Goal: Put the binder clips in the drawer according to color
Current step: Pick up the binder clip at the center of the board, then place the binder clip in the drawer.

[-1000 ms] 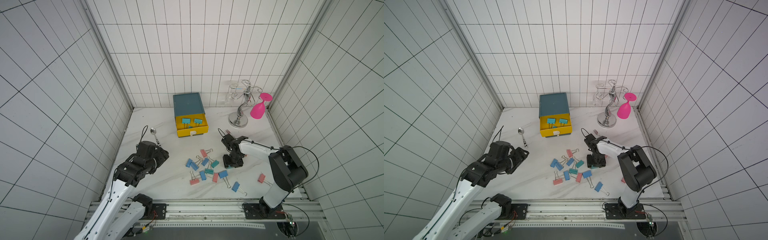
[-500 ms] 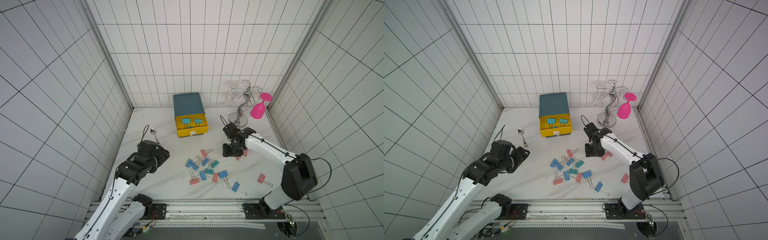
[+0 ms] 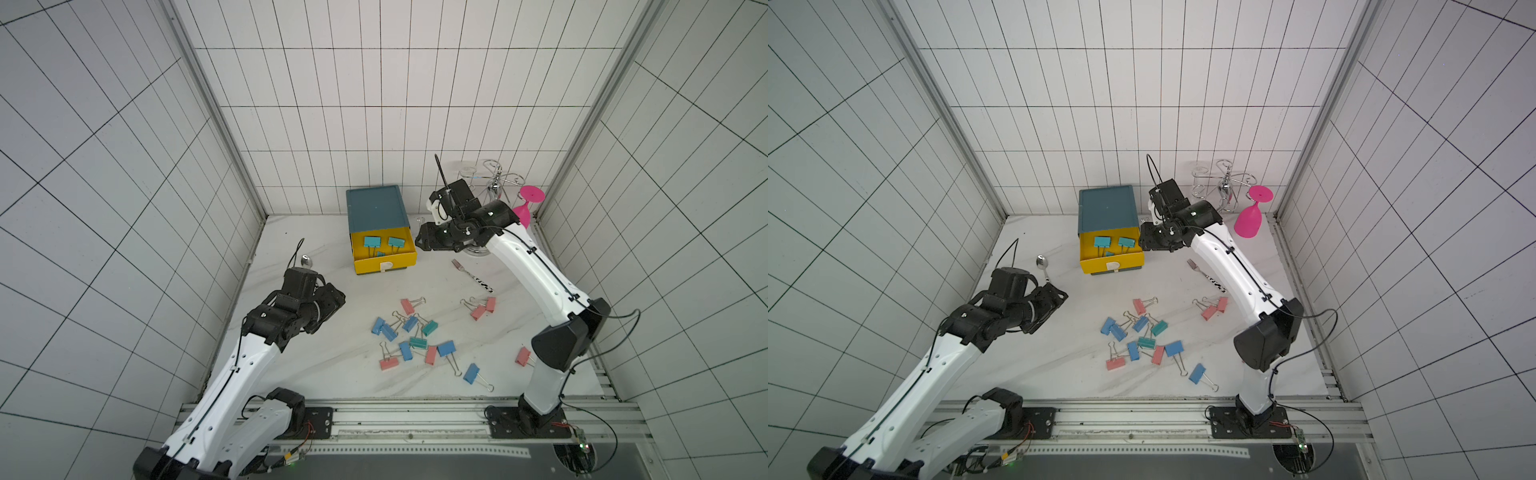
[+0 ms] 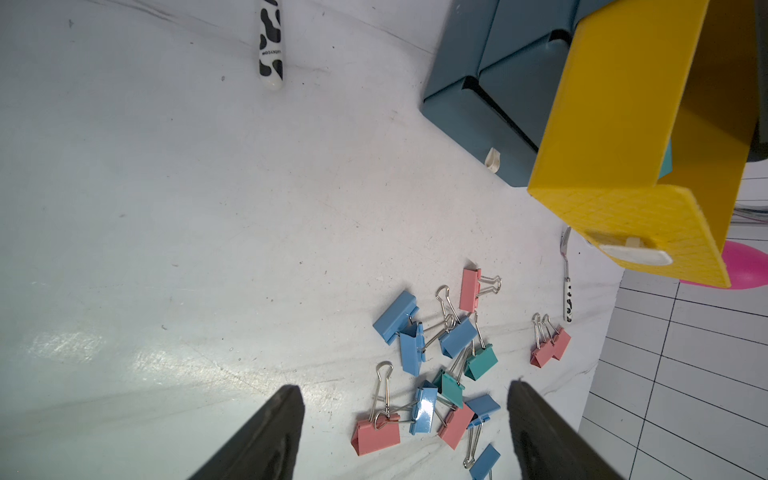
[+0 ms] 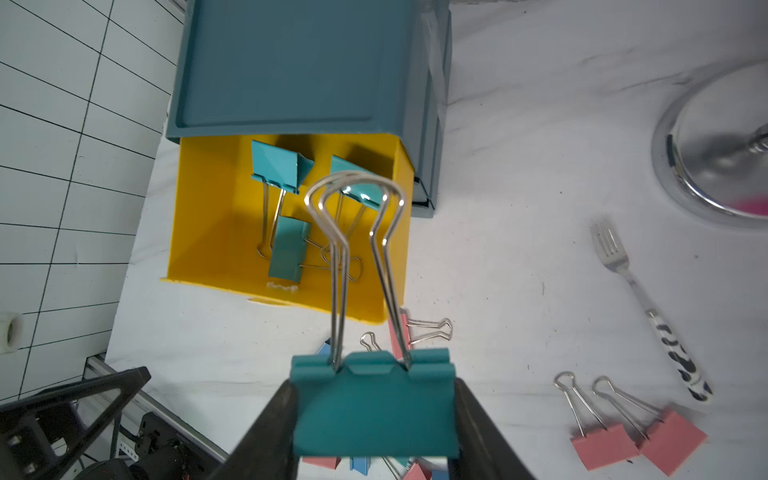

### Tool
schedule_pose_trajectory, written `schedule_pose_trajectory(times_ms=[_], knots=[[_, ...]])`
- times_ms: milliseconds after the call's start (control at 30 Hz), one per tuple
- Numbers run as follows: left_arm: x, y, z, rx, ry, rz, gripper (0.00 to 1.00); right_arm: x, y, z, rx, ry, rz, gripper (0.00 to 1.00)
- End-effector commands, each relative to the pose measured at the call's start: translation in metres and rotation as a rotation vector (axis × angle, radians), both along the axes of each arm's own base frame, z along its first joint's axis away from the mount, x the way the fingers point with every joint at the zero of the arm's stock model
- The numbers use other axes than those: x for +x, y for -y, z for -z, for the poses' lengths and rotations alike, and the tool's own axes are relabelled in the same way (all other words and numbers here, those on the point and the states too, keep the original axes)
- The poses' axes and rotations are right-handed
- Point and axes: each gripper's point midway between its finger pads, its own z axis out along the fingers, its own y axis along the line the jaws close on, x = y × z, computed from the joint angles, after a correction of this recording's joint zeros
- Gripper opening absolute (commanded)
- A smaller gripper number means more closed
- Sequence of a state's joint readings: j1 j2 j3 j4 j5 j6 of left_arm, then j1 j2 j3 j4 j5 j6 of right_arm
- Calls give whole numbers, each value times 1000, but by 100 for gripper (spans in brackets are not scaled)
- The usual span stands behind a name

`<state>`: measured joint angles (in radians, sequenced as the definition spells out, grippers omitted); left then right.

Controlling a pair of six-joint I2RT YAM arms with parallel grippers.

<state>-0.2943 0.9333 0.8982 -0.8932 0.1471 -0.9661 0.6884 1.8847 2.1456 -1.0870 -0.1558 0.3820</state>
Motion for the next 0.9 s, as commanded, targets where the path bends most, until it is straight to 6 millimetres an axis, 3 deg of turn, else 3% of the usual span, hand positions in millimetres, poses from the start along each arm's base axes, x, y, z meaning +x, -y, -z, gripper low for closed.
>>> schedule_pose_trajectory(times_ms=[0, 333, 467, 667, 867], knots=[[11, 2, -19, -16, 61, 32, 81, -2, -18, 10, -31, -50, -59, 41], [10, -16, -18, -23, 42, 6, 81, 1, -79, 14, 41, -41, -163, 44], [10, -19, -16, -25, 34, -1, 81, -3, -92, 16, 68, -51, -195, 53], [9, -20, -16, -27, 31, 0, 81, -4, -90, 0, 74, 7, -203, 78], [6, -20, -17, -34, 29, -6, 81, -10, -69, -25, 54, 76, -177, 79]])
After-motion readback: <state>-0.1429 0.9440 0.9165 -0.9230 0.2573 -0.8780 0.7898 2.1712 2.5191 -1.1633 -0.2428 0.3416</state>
